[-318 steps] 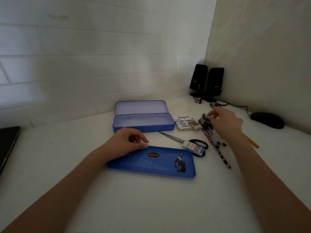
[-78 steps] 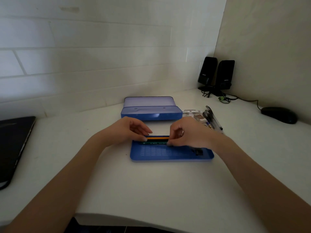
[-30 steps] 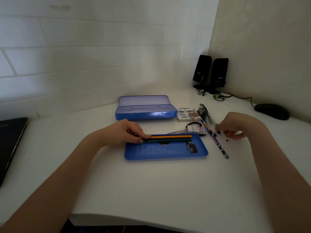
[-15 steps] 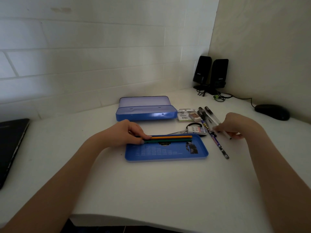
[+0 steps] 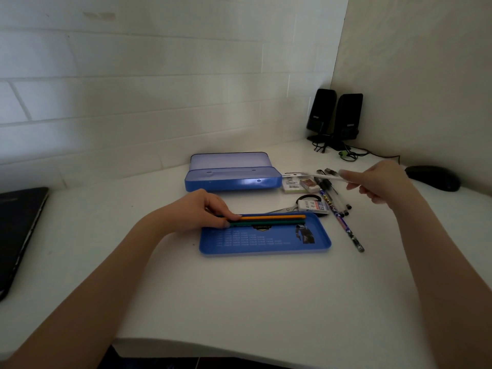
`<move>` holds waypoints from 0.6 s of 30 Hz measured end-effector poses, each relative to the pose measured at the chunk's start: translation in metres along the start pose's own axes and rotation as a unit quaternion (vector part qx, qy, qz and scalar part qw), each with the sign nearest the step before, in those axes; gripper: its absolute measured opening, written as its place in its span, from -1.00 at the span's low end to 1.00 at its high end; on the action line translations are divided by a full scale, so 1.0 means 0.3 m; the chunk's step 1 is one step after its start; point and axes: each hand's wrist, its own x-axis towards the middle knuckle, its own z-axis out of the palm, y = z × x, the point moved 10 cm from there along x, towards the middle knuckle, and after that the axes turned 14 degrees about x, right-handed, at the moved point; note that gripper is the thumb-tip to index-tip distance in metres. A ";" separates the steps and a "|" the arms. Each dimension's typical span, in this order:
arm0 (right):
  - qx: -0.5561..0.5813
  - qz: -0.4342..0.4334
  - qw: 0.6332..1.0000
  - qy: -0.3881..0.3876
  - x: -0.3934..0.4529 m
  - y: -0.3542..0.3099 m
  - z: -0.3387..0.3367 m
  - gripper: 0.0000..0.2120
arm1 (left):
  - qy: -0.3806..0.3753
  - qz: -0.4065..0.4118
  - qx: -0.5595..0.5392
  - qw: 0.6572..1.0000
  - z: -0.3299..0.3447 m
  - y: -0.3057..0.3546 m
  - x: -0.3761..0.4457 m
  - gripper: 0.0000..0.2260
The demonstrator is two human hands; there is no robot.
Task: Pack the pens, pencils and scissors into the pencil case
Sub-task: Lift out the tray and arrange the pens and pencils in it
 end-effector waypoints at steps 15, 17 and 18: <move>-0.053 -0.130 0.893 -0.428 -0.252 -0.147 0.358 -0.77 | -0.002 -0.001 -0.002 1.000 -0.001 0.000 -0.002 -0.66; -0.104 -0.144 0.891 -0.419 -0.265 -0.149 0.405 -0.77 | -0.007 0.000 0.001 1.000 0.000 0.002 -0.005 -0.68; -0.114 -0.155 0.894 -0.405 -0.265 -0.157 0.420 -0.77 | -0.008 0.000 0.001 1.000 0.000 0.003 -0.006 -0.68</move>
